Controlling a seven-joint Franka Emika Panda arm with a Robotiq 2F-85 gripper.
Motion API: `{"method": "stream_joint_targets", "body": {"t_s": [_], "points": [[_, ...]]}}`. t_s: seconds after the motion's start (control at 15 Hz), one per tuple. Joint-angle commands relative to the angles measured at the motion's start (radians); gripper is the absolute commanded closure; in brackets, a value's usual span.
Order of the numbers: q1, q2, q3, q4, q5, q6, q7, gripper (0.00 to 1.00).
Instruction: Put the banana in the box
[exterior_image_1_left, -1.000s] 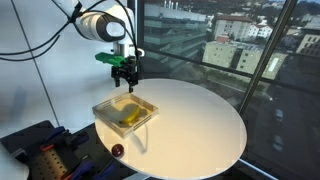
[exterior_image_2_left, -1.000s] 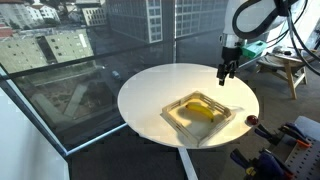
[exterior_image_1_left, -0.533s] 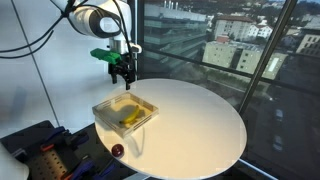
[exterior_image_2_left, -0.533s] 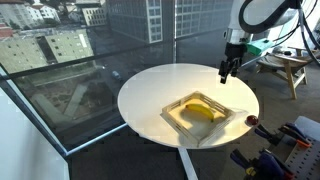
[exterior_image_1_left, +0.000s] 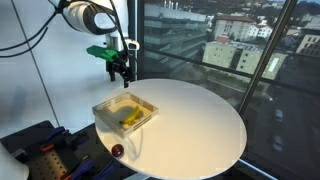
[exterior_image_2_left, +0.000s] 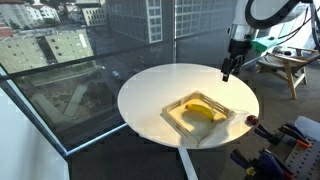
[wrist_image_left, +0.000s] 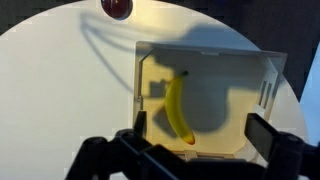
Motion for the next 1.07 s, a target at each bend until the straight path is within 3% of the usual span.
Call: {"method": "stream_joint_targets", "body": {"t_s": [0.0,1.0], "points": [[0.001,-0.043,0.0,-0.029,0.019,0.006,-0.022,0.0],[-0.003,-0.019,0.003,-0.015,0.001,-0.002,0.0,0.0]]}}
